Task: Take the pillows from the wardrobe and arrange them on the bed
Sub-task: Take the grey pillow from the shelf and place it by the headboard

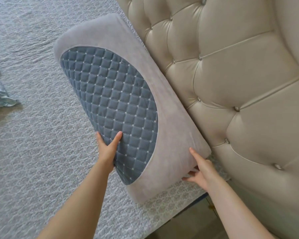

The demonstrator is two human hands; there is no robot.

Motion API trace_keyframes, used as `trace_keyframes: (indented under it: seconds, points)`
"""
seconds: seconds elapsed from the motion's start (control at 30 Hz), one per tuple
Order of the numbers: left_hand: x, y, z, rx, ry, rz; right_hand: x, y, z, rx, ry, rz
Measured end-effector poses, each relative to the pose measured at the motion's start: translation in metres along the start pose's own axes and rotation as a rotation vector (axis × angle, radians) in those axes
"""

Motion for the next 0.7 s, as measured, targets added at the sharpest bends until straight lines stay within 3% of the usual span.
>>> trace_keyframes:
  seconds: [0.17,0.33,0.7]
  points:
    - [0.005,0.022,0.023,0.089,-0.076,0.154,0.006,-0.013,-0.001,0.051,-0.106,0.011]
    - [0.012,0.014,0.021,0.135,-0.062,0.161,0.008,-0.013,0.003,0.042,-0.105,0.026]
    - [-0.016,-0.003,0.042,0.377,0.149,0.167,0.006,-0.013,0.002,-0.020,-0.044,-0.053]
Point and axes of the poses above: each hand's wrist, its own x-axis towards the middle knuckle, its own z-axis out of the palm, y = z × x, the point moved 2 cm from there along x, towards the middle knuckle, and after that the axes turned 10 degrees about -y, right-handed, at the moved point
